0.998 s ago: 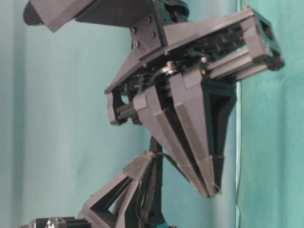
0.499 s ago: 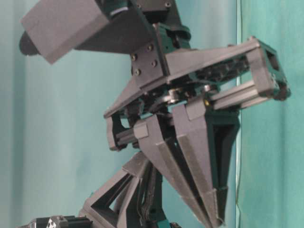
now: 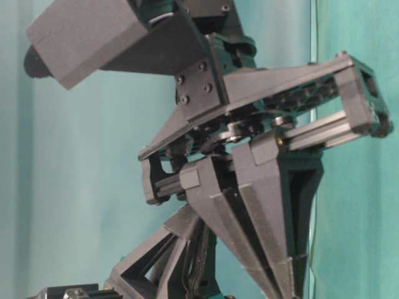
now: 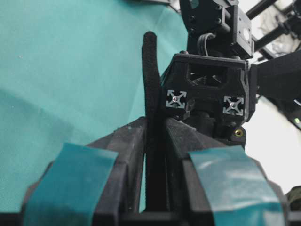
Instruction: Peel off the Velcro with your right arm.
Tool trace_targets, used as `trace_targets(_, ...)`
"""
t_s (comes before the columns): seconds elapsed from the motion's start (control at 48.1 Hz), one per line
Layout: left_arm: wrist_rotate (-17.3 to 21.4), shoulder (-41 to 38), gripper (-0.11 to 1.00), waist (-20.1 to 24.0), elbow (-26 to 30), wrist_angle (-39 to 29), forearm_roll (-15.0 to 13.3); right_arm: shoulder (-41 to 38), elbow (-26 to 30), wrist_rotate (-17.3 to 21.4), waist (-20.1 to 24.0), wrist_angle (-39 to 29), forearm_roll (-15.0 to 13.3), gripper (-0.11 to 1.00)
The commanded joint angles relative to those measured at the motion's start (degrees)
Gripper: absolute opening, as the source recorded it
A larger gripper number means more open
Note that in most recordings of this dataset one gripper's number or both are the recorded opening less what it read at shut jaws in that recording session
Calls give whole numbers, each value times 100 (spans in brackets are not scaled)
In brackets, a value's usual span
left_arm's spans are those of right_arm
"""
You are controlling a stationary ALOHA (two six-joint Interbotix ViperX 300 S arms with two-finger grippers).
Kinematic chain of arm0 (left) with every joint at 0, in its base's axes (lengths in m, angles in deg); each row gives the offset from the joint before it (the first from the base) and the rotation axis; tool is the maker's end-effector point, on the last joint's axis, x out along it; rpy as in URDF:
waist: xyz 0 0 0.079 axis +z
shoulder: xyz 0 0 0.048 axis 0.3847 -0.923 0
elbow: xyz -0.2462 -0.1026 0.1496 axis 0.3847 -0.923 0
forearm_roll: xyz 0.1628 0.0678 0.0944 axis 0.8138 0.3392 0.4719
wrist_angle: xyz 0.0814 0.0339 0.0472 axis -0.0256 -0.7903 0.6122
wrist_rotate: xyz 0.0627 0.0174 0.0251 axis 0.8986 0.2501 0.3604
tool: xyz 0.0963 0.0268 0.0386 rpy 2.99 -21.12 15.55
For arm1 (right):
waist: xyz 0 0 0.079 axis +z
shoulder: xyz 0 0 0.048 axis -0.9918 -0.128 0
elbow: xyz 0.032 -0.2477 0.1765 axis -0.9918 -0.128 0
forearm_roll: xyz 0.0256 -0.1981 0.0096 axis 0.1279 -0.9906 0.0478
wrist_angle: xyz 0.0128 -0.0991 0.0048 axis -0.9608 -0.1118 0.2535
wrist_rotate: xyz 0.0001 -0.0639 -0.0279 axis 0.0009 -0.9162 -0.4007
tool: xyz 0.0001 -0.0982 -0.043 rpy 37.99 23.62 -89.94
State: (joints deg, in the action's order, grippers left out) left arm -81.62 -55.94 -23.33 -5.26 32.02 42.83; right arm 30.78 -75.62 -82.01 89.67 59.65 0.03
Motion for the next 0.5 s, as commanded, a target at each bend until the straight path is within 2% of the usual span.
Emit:
trace_targets(0.0,0,44,10,88,158,141,-18,35,202,-18,237,-9,-26,-9)
trace_targets(0.478,-26,44,10,290,44,149,-18,18,211,-18,431,-97,-18,-9)
